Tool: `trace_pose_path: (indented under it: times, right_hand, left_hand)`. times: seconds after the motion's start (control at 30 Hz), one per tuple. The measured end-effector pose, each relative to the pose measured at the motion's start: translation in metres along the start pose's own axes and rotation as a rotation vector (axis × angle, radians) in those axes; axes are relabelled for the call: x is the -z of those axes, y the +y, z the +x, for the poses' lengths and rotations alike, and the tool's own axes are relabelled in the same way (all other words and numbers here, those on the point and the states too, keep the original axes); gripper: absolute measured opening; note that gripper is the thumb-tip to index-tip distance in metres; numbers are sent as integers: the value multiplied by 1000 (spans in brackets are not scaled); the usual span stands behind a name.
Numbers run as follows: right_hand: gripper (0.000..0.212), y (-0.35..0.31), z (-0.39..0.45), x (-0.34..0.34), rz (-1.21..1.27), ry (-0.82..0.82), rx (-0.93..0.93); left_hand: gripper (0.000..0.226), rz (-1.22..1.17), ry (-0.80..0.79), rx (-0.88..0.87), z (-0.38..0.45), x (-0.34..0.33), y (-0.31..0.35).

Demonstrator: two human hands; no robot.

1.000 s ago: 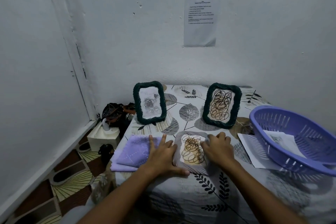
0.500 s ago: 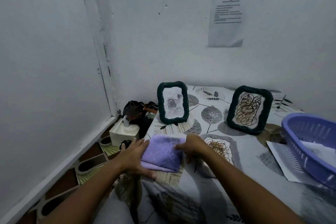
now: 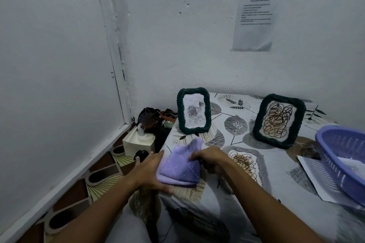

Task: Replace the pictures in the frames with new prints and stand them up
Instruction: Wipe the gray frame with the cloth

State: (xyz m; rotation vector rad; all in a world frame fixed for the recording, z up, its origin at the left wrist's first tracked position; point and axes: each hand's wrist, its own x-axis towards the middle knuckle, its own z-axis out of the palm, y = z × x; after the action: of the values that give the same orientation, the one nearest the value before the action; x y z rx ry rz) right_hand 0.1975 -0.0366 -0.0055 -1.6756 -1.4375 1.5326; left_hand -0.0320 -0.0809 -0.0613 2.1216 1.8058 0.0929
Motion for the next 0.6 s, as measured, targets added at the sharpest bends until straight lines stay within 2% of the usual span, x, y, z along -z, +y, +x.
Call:
trace_pose_path:
  times: [0.1, 0.2, 0.27, 0.47, 0.53, 0.6]
  right_hand:
    - [17, -1, -5, 10, 341, -95, -29]
    - [33, 1, -15, 31, 681, -148, -21]
    - [37, 6, -22, 51, 841, -109, 11]
    - [15, 32, -53, 135, 992, 277, 165]
    - [6, 36, -65, 162, 852, 516, 213]
    - [10, 37, -69, 182, 626, 724, 281]
  left_hand:
    - [156, -8, 30, -3, 1, 7, 7]
    - [155, -42, 49, -34, 4, 16, 25]
    - [154, -49, 56, -65, 11, 18, 40]
    - [153, 31, 29, -184, 46, 1, 92]
    - [153, 55, 23, -217, 53, -6, 112]
    - [150, 67, 9, -244, 57, -12, 131]
